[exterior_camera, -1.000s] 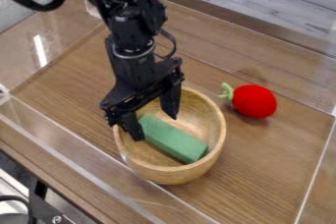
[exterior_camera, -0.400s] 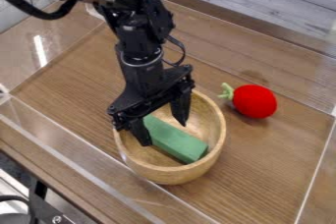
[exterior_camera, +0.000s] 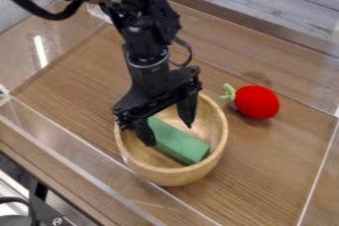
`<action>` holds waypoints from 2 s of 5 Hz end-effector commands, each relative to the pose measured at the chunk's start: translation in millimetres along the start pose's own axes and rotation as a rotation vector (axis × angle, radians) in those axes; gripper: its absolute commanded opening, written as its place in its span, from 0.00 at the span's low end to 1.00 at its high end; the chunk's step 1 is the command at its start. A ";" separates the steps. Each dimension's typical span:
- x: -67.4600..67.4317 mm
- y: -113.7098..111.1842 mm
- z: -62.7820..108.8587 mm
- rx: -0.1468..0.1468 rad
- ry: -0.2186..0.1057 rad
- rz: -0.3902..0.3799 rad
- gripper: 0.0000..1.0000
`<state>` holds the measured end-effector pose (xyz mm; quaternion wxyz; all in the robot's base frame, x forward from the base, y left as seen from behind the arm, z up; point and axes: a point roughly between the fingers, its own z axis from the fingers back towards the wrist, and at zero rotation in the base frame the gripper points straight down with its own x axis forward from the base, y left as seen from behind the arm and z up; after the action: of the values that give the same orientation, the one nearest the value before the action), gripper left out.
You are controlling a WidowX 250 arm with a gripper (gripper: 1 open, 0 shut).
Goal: Remove the green block from the brown bowl and put it on the table
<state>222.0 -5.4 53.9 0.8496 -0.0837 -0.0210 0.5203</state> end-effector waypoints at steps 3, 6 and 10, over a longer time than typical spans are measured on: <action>-1.4 -0.1 12.2 -0.030 -0.058 0.113 1.00; 6.3 -12.2 21.3 -0.025 -0.069 0.079 1.00; -28.4 -16.9 -15.3 0.027 -0.080 0.092 0.00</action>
<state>221.2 -37.7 40.0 0.8213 -0.0456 -0.0381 0.5674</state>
